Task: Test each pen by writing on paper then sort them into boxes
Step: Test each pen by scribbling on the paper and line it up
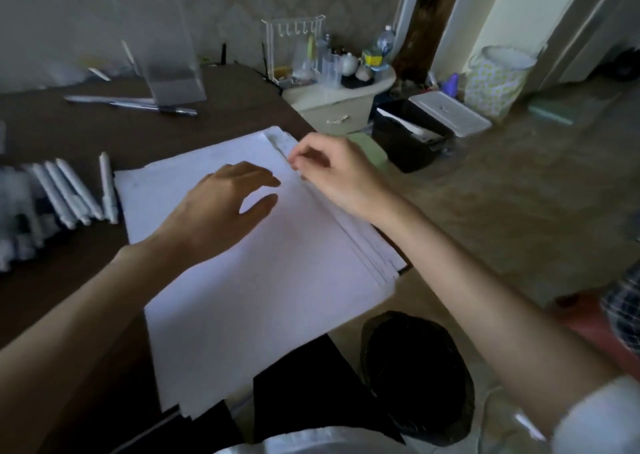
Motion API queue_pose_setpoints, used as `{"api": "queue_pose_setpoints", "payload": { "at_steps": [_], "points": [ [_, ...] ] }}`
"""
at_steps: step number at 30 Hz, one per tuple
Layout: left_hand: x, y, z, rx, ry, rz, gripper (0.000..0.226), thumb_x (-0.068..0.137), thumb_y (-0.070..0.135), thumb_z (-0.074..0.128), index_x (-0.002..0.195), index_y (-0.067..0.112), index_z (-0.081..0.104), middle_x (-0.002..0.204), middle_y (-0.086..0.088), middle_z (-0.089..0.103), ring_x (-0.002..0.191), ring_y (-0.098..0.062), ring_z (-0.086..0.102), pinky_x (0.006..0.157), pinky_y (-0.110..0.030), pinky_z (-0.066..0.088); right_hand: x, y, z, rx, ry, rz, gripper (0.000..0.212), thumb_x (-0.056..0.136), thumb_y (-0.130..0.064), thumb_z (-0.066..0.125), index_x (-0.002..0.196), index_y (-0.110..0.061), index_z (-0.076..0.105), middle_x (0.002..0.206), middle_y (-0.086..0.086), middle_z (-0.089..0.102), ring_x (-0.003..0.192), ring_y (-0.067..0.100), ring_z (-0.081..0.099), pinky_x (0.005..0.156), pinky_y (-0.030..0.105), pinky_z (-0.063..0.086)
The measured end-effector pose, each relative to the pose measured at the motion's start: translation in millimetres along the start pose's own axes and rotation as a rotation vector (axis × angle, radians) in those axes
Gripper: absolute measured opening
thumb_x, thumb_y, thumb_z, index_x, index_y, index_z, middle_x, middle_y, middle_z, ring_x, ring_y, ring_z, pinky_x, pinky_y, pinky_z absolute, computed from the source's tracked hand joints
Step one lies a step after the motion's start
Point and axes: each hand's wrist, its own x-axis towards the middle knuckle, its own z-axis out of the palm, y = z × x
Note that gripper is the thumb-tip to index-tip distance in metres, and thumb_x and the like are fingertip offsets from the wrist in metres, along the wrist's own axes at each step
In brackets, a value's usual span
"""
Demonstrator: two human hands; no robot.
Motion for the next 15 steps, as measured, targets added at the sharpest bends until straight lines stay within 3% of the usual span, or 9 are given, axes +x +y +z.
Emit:
{"api": "queue_pose_setpoints", "payload": {
  "at_steps": [4,8,12,15],
  "points": [
    [-34.9,-42.5,-13.6,0.039,0.068,-0.138,0.029,0.092,0.024,0.054,0.12,0.017,0.061,0.127,-0.006,0.057,0.114,-0.025,0.053,0.093,-0.037,0.042,47.0,-19.5,53.3,-0.078,-0.224,-0.098,0.014,0.093,-0.015,0.052,0.09,-0.024,0.062,0.095,-0.009,0.064,0.083,-0.001,0.057,0.07,0.011,0.04],
    [-55.6,-66.3,-16.6,0.093,0.078,-0.24,0.039,0.091,0.036,0.043,0.121,0.019,0.061,0.133,-0.006,0.052,0.117,-0.027,0.051,0.095,-0.044,0.044,84.9,-22.4,100.1,-0.069,-0.319,-0.116,0.014,0.092,-0.009,0.051,0.095,-0.014,0.064,0.101,0.0,0.062,0.086,0.012,0.057,0.074,0.021,0.044],
    [-63.9,-80.7,-8.3,0.141,0.095,-0.258,0.049,0.086,0.043,0.032,0.115,0.017,0.063,0.127,-0.009,0.057,0.111,-0.031,0.056,0.094,-0.043,0.044,126.6,-21.8,142.0,-0.145,-0.172,-0.179,0.016,0.087,-0.002,0.054,0.096,-0.005,0.066,0.095,0.009,0.059,0.083,0.019,0.055,0.081,0.035,0.047],
    [-63.9,-82.8,-4.5,0.156,0.106,-0.259,0.045,0.087,0.039,0.036,0.113,0.015,0.064,0.12,-0.007,0.061,0.106,-0.028,0.059,0.093,-0.041,0.044,160.5,-19.1,157.7,-0.252,-0.051,-0.205,0.019,0.088,-0.002,0.052,0.102,-0.005,0.064,0.105,0.012,0.059,0.097,0.025,0.057,0.087,0.037,0.045]
  ]
}}
